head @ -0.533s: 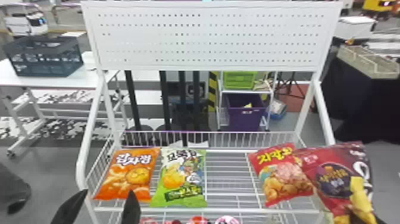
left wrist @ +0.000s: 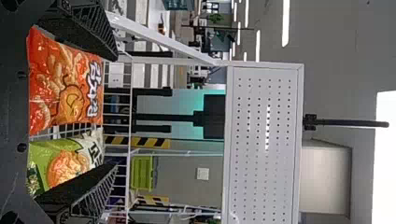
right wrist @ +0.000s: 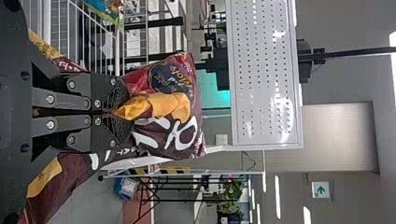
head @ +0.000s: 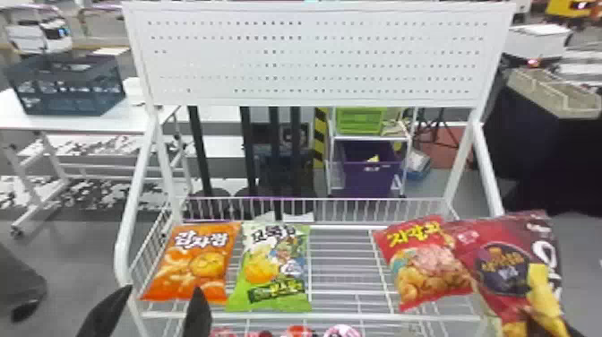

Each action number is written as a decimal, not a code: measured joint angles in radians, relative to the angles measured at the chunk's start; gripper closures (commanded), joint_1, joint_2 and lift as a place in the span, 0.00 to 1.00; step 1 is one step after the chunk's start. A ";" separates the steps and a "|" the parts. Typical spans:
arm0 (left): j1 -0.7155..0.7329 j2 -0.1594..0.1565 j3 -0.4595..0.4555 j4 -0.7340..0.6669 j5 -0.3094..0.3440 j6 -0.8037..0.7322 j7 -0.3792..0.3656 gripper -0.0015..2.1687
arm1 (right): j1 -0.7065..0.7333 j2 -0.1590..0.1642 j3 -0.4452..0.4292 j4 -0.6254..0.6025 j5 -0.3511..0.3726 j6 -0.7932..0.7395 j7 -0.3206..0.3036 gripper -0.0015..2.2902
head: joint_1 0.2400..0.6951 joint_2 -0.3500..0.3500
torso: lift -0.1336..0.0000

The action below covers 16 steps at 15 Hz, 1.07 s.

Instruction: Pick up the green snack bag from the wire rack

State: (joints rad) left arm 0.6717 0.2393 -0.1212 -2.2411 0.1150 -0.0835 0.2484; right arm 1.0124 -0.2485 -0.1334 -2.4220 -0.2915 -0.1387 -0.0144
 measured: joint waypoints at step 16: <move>-0.617 -0.050 -0.219 0.549 0.184 0.253 -0.124 0.05 | 0.006 0.004 0.008 -0.002 0.012 0.000 0.001 0.95 | 0.57 0.50 | 1.00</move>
State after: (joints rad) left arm 0.0544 0.1891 -0.3402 -1.6925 0.2990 0.1694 0.1245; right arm 1.0186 -0.2450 -0.1256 -2.4240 -0.2792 -0.1387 -0.0138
